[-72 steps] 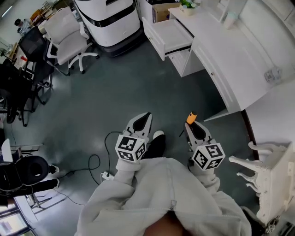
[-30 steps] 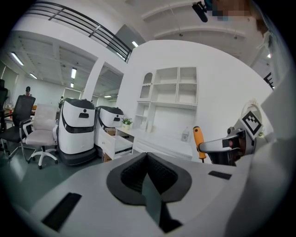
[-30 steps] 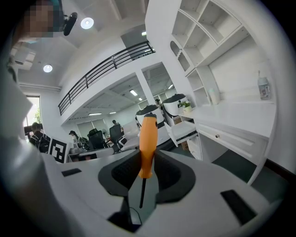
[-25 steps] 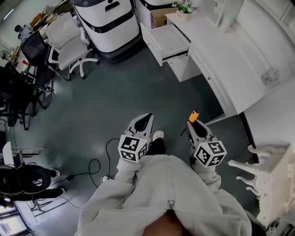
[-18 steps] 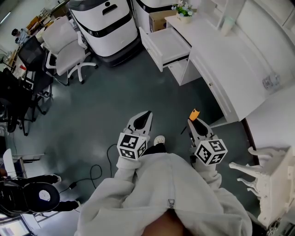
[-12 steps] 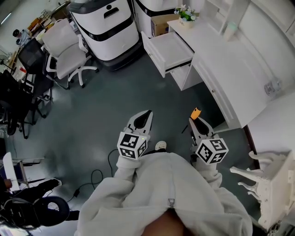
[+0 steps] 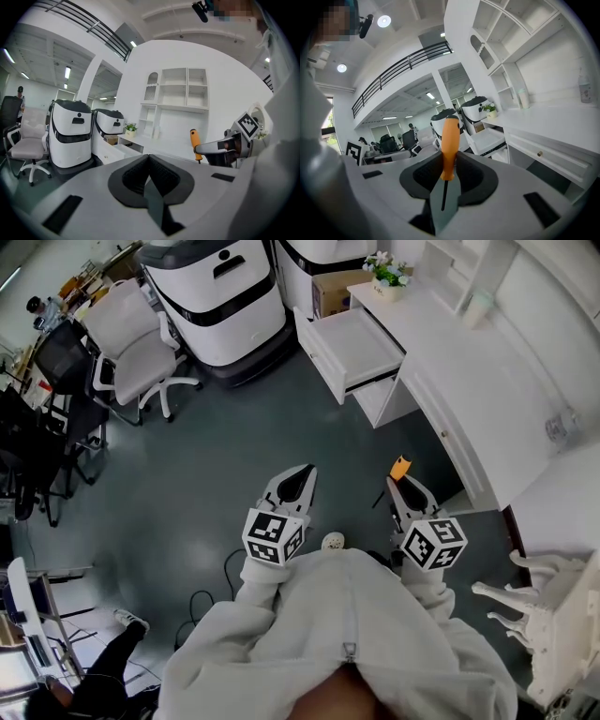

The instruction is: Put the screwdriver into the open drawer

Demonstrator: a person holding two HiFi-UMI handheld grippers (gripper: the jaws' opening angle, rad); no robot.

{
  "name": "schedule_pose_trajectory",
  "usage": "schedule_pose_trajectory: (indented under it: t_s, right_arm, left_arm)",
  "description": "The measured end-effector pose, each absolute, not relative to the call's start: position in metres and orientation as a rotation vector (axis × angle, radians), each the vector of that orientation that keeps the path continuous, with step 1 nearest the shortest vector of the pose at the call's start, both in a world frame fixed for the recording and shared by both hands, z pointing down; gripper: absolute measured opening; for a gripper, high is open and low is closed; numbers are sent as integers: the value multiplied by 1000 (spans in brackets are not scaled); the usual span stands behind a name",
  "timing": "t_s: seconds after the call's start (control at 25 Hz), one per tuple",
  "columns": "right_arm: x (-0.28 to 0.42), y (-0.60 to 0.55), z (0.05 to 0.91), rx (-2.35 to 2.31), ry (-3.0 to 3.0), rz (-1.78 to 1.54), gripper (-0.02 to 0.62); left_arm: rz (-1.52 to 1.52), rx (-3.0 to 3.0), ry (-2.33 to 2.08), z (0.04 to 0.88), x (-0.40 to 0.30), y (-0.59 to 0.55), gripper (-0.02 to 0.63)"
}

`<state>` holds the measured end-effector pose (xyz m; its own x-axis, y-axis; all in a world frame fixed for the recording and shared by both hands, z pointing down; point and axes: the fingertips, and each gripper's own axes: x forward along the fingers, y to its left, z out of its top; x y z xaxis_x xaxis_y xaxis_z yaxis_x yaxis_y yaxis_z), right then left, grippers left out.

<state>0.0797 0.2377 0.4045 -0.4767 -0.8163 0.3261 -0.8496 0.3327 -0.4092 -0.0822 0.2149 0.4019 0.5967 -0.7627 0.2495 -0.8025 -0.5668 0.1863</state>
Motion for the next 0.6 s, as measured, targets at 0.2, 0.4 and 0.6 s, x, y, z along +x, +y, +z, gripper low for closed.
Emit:
schedule_pose_trajectory:
  t_s: [0.2,0.4,0.6]
  right_arm:
    - [76,237,411,1557,-2486,854,104]
    - [74,240,419,1552,-2467,863,104]
    - [77,229,422,1541,-2470,867,104]
  left_arm:
    - [220,2519,-1263,411,-85,218,17]
    - [235,2504,-1245,420,-84,221,17]
    - [233,2502,-1253,422,-81,209,17]
